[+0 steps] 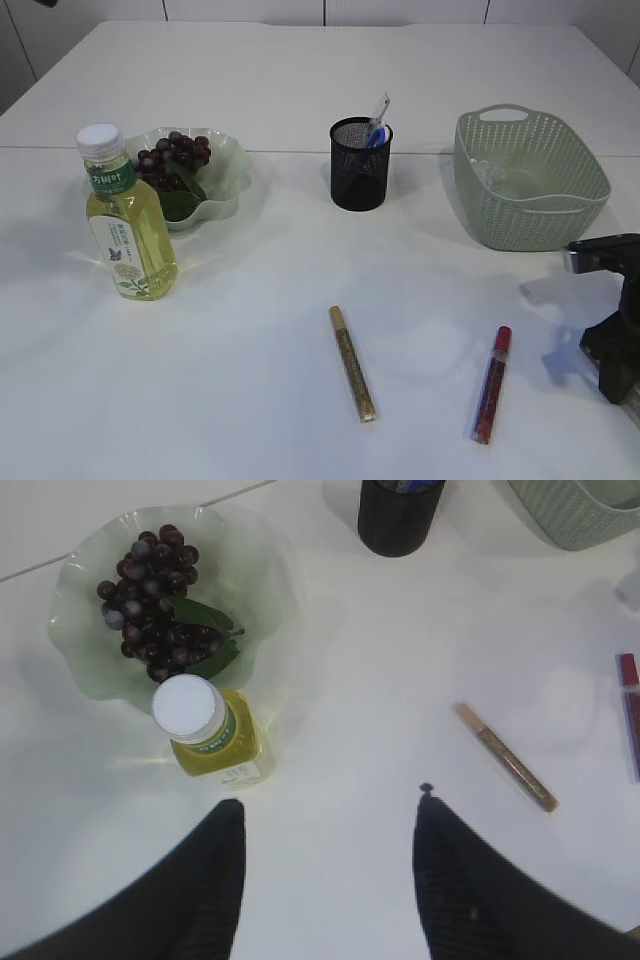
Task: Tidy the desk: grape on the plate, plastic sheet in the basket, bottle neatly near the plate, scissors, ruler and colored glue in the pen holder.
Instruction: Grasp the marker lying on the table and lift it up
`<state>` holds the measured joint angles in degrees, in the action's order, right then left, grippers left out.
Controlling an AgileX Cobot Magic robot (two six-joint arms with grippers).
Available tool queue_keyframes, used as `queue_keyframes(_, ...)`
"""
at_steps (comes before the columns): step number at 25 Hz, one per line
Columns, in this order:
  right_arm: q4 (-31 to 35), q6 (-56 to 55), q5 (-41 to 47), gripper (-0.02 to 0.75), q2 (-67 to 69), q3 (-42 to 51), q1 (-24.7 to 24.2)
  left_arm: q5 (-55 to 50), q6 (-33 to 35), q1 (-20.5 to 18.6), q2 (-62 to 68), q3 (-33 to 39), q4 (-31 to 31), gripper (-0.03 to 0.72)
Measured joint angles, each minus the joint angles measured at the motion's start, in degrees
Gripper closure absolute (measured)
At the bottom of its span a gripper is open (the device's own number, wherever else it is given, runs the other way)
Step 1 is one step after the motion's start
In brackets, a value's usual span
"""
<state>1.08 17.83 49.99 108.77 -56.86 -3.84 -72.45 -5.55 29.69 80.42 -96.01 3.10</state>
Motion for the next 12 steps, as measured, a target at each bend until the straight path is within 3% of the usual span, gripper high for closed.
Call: queue_keyframes(12,-0.2,-0.7,0.2,0.301,0.1,-0.3,0.0,0.0,0.0,0.0,0.0,0.0,0.7,0.309)
